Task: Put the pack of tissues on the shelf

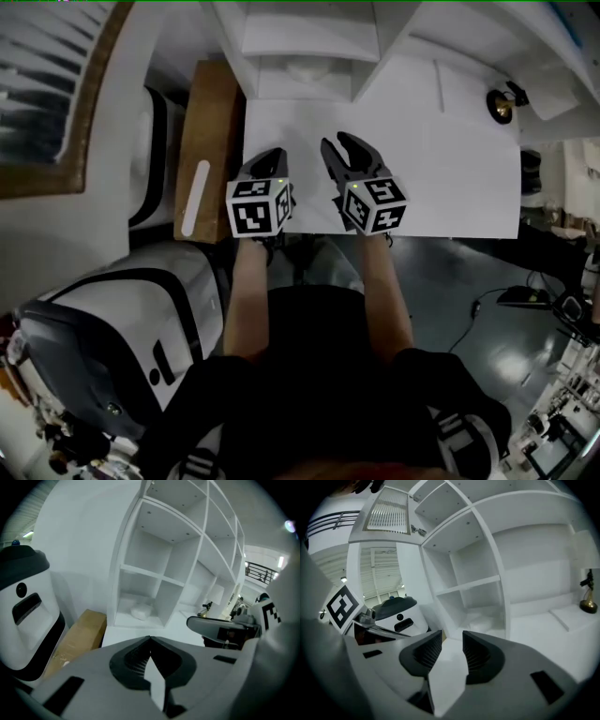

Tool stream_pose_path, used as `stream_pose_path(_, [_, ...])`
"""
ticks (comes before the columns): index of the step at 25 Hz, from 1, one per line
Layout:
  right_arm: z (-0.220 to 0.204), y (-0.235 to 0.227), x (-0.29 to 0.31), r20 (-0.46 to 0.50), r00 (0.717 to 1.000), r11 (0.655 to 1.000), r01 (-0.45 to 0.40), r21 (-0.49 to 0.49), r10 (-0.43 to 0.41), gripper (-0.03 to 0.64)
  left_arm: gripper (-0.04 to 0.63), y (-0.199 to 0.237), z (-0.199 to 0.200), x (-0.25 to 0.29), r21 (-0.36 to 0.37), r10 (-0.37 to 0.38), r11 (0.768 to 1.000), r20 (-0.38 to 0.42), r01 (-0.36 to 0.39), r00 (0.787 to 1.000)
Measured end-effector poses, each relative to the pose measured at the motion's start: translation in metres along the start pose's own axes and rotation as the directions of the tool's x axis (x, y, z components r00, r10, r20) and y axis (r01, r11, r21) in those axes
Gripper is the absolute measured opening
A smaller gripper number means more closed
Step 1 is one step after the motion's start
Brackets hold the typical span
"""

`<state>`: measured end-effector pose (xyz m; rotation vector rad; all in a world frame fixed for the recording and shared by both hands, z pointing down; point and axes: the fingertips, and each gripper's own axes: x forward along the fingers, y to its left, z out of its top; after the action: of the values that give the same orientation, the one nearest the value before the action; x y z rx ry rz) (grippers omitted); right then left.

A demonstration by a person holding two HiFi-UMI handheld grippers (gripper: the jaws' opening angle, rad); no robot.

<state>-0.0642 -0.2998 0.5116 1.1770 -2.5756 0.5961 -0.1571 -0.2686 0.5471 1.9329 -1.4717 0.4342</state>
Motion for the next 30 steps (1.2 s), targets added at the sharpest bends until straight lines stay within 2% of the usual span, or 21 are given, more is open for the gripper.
stream_pose_path(3, [0.003, -0.008, 0.019, -0.030, 1.000, 0.999, -0.011, -0.036, 0.010, 0.137, 0.011, 0.013, 0.003, 0.011, -0.042, 0.046, 0.998, -0.008, -0.046, 0.999])
stream_pose_path(11, [-0.016, -0.032, 0.069, -0.133, 0.991, 0.986, -0.029, -0.161, 0.007, 0.137, 0.011, 0.009, -0.006, 0.033, -0.100, 0.076, 0.992, -0.036, -0.079, 0.996])
stream_pose_path(17, [-0.017, -0.043, 0.110, -0.149, 0.988, 0.973, -0.077, -0.216, 0.045, 0.137, 0.011, -0.001, -0.014, 0.044, -0.126, 0.077, 0.989, -0.024, -0.080, 0.997])
stream_pose_path(19, [-0.016, -0.046, 0.121, -0.156, 0.987, 0.960, -0.084, -0.265, 0.043, 0.137, 0.011, -0.012, -0.018, 0.047, -0.133, 0.057, 0.989, -0.025, -0.060, 0.998])
stream_pose_path(22, [-0.013, -0.048, 0.138, -0.169, 0.985, 0.922, -0.089, -0.377, 0.026, 0.144, 0.011, -0.023, -0.024, 0.049, -0.138, 0.039, 0.990, -0.031, -0.042, 0.999])
stream_pose_path(30, [-0.003, -0.071, 0.176, -0.186, 0.982, 0.885, -0.068, -0.461, -0.022, 0.163, 0.011, -0.022, -0.032, 0.049, -0.152, 0.063, 0.986, -0.045, -0.069, 0.997])
